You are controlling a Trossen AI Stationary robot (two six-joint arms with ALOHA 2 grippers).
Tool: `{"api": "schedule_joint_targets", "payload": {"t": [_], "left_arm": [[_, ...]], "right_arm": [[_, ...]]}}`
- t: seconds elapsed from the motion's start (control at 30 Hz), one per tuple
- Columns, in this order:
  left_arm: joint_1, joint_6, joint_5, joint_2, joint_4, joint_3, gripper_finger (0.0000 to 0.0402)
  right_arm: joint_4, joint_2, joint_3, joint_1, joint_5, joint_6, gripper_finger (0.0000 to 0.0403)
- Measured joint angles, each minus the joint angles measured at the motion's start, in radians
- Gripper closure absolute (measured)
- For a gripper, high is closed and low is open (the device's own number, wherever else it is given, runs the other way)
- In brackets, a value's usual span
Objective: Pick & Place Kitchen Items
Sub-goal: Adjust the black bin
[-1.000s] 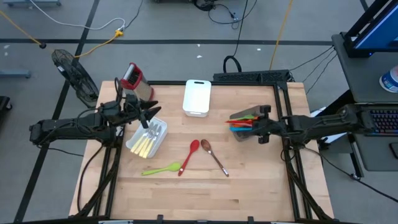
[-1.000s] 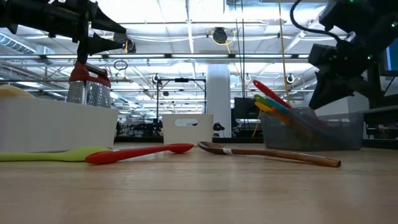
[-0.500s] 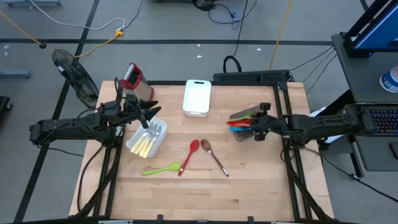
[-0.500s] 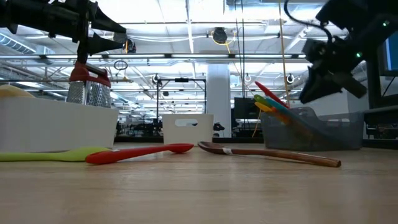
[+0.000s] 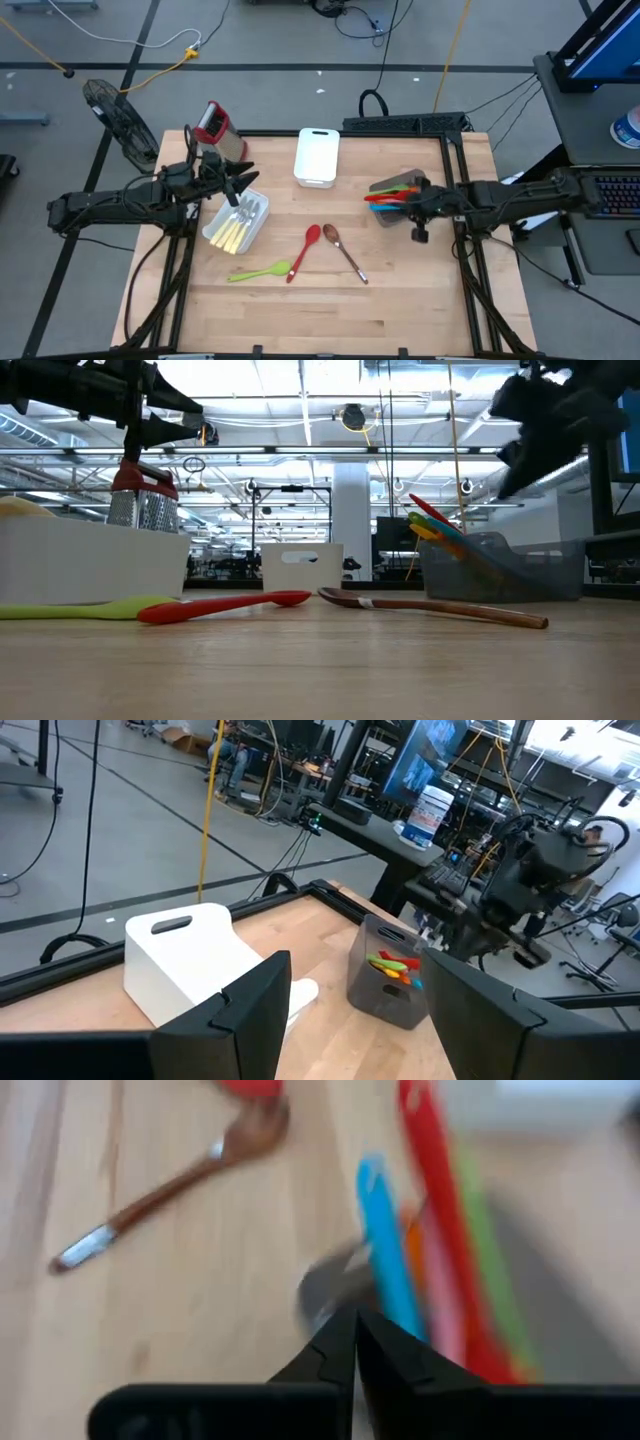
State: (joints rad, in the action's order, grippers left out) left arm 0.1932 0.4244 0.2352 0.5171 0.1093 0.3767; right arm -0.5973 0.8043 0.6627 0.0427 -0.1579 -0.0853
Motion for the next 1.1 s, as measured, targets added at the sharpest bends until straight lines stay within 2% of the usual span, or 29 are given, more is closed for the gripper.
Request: {"api": "schedule_joint_targets", "payload": {"t": [0.23,0.37,0.47,0.63,0.8,1.1], "left_arm": [[0.0,-0.011,0.002,0.0,-0.001,0.0,0.0174],[0.0,-0.052,0.002,0.0,-0.001,0.0,0.0174],[0.0,-0.099,0.002,0.0,-0.001,0.0,0.0174],[0.0,-0.161,0.002,0.0,-0.001,0.0,0.0174],[0.0,-0.161,0.002,0.0,-0.001,0.0,0.0174],[0.0,-0.161,0.002,0.0,-0.001,0.0,0.0174]], "right_arm": [[-0.263,0.03,0.0,0.076,0.133,-0.341,0.0402],[-0.37,0.067,0.0,0.092,0.123,-0.456,0.0402],[-0.431,0.109,0.0,0.088,0.061,-0.517,0.0402],[-0.474,0.194,0.0,0.058,0.021,-0.52,0.0403],[-0.46,0.264,0.0,0.004,-0.035,-0.468,0.0403],[-0.403,0.285,0.0,-0.146,-0.146,-0.371,0.0403]]}}
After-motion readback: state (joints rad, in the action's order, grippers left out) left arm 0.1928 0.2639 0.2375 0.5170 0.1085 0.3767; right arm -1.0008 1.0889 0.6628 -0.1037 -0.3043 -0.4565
